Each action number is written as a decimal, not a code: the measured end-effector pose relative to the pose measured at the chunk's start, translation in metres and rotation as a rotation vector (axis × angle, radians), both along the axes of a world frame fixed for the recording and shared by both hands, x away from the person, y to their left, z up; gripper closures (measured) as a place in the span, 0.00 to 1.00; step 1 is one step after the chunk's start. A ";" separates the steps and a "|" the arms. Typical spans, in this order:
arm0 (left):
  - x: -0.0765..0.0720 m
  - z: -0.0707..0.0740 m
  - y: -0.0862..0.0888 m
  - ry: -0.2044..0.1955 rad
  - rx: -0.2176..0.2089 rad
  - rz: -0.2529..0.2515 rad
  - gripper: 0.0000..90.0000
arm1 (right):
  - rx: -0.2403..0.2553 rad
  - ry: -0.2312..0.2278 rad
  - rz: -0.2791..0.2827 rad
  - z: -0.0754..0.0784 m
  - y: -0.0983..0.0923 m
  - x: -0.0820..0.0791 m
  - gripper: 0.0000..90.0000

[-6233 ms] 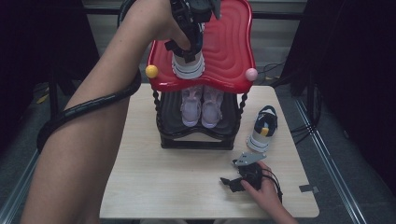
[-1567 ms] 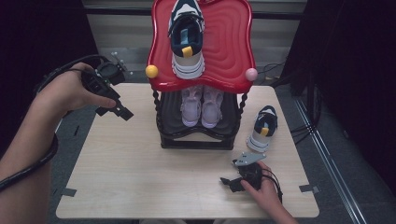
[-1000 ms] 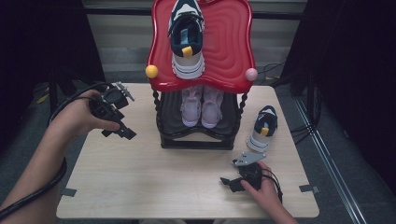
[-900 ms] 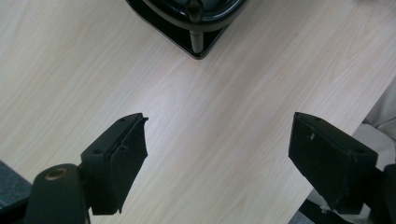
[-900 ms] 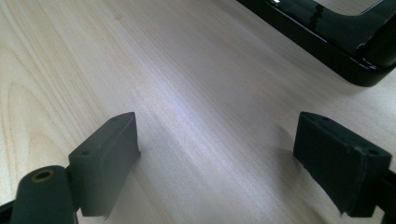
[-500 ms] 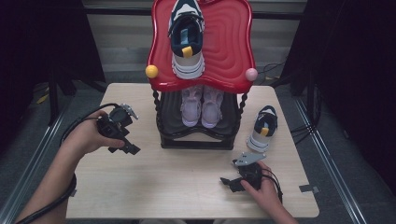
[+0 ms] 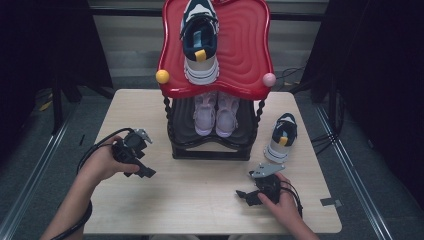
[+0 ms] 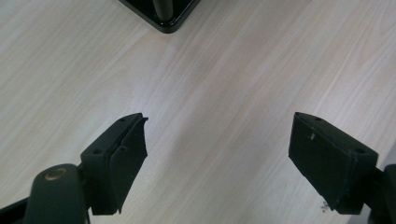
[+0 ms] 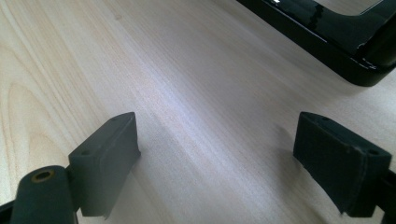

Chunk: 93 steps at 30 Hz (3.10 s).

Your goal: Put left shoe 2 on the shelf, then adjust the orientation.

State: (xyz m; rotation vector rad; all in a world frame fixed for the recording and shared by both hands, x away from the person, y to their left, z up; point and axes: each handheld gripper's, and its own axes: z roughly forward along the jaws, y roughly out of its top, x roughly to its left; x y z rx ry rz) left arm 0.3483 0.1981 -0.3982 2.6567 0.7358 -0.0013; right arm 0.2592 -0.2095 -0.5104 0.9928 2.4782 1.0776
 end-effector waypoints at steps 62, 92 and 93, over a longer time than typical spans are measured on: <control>-0.031 -0.111 0.000 -0.297 -0.327 0.085 0.11 | -0.041 0.019 0.014 0.005 -0.005 0.000 0.17; -0.031 -0.111 -0.001 -0.290 -0.325 0.076 0.10 | -0.248 0.220 0.107 0.058 -0.051 0.030 0.34; -0.031 -0.111 -0.001 -0.290 -0.325 0.076 0.10 | -0.257 0.224 0.095 0.061 -0.053 0.031 0.34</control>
